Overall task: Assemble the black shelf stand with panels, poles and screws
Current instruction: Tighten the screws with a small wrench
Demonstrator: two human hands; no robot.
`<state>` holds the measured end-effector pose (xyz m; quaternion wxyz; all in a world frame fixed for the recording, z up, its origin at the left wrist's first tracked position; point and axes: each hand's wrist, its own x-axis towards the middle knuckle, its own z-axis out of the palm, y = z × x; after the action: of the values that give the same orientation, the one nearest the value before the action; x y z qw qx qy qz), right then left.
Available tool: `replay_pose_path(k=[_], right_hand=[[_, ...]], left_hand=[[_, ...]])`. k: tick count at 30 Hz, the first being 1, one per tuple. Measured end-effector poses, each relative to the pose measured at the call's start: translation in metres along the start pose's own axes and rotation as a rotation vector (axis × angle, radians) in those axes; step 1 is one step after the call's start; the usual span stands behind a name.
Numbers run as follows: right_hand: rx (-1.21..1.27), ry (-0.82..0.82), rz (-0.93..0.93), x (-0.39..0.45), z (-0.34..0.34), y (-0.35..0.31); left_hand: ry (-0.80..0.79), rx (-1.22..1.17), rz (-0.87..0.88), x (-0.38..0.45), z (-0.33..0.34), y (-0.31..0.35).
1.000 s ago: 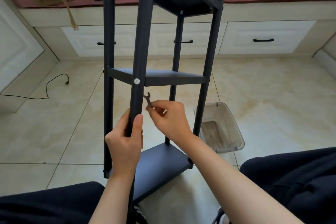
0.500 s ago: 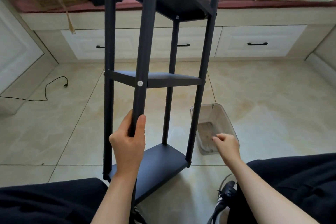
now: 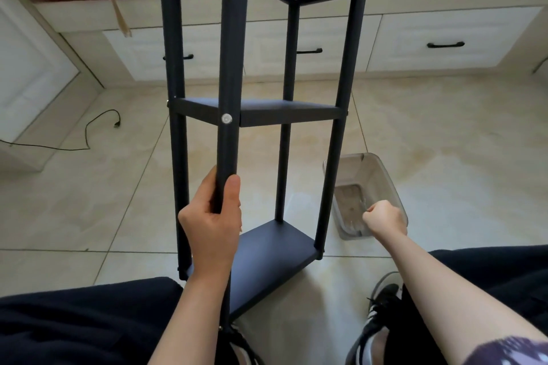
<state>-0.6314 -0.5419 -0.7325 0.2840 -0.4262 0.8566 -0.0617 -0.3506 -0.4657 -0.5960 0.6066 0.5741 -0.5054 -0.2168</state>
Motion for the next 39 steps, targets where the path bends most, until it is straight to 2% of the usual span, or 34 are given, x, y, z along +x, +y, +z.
replay_pose_path(k=[11,14,18,26,31,39], right_hand=[[-0.098,0.007,-0.006,0.005,0.000,-0.004],[0.027,0.007,-0.048,0.002,-0.013,-0.012],[0.271,-0.025,-0.251,-0.003,-0.048,-0.053],[0.392,-0.072,-0.410,-0.036,-0.175,-0.137],[0.392,-0.137,-0.407,-0.041,-0.223,-0.140],[0.615,-0.291,-0.339,-0.034,-0.227,-0.130]], left_hand=[[-0.012,-0.019,-0.024,-0.001,0.004,0.000],[-0.029,-0.026,-0.031,-0.003,0.005,0.002],[-0.032,-0.020,-0.030,-0.006,0.003,0.001],[-0.038,0.007,0.007,-0.015,-0.001,0.002],[-0.049,0.065,0.028,-0.018,-0.002,0.006],[-0.091,0.106,0.039,-0.025,-0.004,0.006]])
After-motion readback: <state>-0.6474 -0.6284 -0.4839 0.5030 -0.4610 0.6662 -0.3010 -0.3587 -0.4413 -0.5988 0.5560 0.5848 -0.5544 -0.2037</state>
